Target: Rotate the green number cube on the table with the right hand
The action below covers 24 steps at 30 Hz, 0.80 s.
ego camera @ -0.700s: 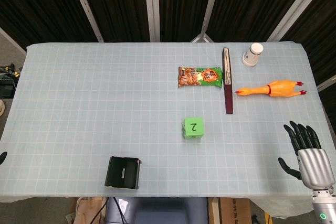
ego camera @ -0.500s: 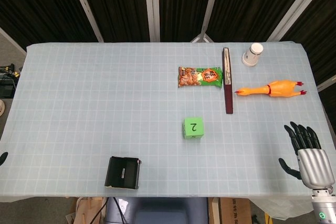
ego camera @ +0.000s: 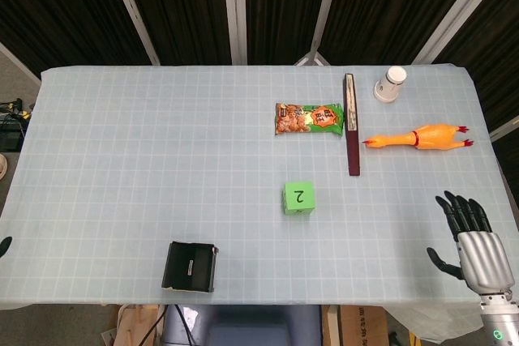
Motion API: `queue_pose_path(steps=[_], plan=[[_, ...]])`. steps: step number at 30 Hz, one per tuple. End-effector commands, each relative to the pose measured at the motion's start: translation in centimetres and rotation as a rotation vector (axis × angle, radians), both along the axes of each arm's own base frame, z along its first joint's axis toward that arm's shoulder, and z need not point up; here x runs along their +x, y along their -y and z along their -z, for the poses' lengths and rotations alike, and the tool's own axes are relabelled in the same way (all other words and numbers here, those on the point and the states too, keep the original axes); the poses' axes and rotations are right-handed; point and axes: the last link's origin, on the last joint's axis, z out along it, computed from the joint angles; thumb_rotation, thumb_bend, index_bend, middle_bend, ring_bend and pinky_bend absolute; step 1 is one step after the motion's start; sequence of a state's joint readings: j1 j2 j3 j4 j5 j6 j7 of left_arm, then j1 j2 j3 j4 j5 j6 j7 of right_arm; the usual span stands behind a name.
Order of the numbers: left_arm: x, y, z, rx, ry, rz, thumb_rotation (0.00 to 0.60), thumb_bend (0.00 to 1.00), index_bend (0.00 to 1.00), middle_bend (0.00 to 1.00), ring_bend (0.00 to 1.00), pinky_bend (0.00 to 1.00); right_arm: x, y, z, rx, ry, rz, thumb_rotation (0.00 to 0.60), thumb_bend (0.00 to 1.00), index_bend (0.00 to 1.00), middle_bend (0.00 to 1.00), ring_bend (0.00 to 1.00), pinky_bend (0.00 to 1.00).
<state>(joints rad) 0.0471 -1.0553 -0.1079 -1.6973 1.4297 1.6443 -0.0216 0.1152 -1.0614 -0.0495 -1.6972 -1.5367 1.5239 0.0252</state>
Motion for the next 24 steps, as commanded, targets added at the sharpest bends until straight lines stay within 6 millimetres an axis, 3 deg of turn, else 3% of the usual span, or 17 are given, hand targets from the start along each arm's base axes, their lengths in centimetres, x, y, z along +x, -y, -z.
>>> queue_pose_path(steps=[1,3,6,11,15,21,24], plan=[[0.2,0.2,-0.1,0.003,-0.005,0.015,0.6,0.27,0.01,0.0,0.04,0.16,0.1,0.1,0.2,0.034,0.015,-0.004,0.6,0.3,0.07,0.06,0.02,0.0],[0.1,0.3,0.0,0.0,-0.007,0.01,0.6,0.27,0.01,0.0,0.04,0.16,0.2,0.1,0.3,0.044,0.018,-0.013,0.6,0.3,0.08,0.08,0.06,0.0],[-0.1,0.1,-0.1,-0.001,0.001,-0.006,0.6,0.27,0.01,0.0,0.04,0.16,0.7,-0.1,0.6,0.074,0.043,-0.022,0.6,0.3,0.12,0.18,0.17,0.06],[-0.3,-0.1,-0.2,0.009,-0.002,-0.018,0.6,0.27,0.01,0.0,0.04,0.16,2.1,0.5,1.1,0.093,0.076,-0.039,0.6,0.3,0.19,0.52,0.52,0.4],[-0.2,-0.2,0.1,-0.011,-0.002,-0.017,0.6,0.27,0.01,0.0,0.04,0.16,3.8,1.8,1.9,0.228,0.011,-0.07,0.6,0.32,0.21,0.69,0.68,0.54],[-0.5,0.0,-0.3,0.002,0.014,-0.04,0.6,0.27,0.01,0.0,0.04,0.16,6.4,5.3,3.2,0.349,-0.073,-0.08,0.6,0.62,0.24,0.8,0.78,0.57],[-0.6,0.0,-0.5,0.005,0.021,-0.043,0.6,0.27,0.01,0.0,0.04,0.16,7.1,6.7,3.7,0.367,-0.103,-0.076,0.6,0.68,0.24,0.82,0.79,0.61]])
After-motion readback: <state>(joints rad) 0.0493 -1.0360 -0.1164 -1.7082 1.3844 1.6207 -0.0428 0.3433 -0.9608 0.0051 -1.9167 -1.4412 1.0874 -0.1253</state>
